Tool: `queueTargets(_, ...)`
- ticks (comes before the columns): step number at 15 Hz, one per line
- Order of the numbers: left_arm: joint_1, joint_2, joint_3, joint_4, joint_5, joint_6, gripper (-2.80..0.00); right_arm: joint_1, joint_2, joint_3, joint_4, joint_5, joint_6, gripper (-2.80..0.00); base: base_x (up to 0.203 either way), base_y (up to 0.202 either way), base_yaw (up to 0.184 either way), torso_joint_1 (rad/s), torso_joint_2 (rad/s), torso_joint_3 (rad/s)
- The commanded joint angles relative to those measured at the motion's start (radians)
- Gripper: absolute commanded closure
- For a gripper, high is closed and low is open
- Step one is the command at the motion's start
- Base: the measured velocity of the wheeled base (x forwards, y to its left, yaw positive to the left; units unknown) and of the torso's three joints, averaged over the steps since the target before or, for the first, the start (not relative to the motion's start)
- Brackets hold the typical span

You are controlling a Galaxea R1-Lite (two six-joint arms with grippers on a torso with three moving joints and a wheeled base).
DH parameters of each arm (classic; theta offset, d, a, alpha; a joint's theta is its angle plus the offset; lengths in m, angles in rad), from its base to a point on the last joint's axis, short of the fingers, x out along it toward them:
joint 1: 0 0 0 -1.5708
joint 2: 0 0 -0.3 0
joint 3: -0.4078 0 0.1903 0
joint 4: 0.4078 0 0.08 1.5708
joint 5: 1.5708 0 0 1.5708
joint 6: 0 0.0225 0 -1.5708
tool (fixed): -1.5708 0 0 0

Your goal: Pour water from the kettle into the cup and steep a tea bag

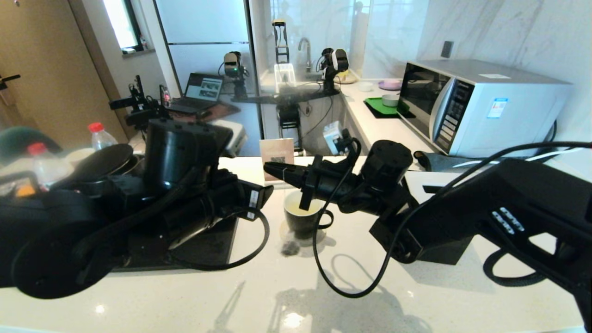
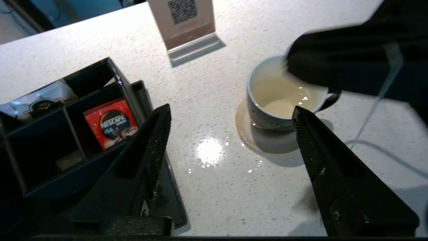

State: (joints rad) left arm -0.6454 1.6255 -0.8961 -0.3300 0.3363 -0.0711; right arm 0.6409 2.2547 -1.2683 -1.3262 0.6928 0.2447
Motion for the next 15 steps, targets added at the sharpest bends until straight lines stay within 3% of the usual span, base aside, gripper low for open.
queueTargets(1, 0.021, -0.011, 0.018, -0.003, 0.019, -0.001, -2.8, -0.009, -0.007, 0.009, -0.007, 0.002, -0.001, 0.0, 0.0, 0.0, 0.0, 0.0, 0.0, 0.0)
queueTargets(3, 0.027, -0.021, 0.035, -0.002, 0.028, -0.001, -2.8, -0.018, -0.014, 0.016, -0.005, 0.002, -0.005, 0.0, 0.0, 0.0, 0.0, 0.0, 0.0, 0.0)
queueTargets(4, 0.028, -0.034, 0.049, -0.002, 0.03, -0.001, -1.61, -0.02, -0.015, 0.01, -0.004, 0.002, -0.005, 0.0, 0.0, 0.0, 0.0, 0.0, 0.0, 0.0)
queueTargets(5, 0.034, -0.043, 0.069, -0.003, 0.032, 0.0, 0.0, -0.02, -0.015, 0.007, -0.001, 0.002, -0.005, 0.0, 0.0, 0.0, 0.0, 0.0, 0.0, 0.0)
queueTargets(15, 0.172, -0.175, 0.163, 0.003, 0.03, 0.008, 0.0, -0.083, -0.035, -0.01, 0.031, -0.005, -0.006, 0.0, 0.0, 0.0, 0.0, 0.0, 0.0, 0.0)
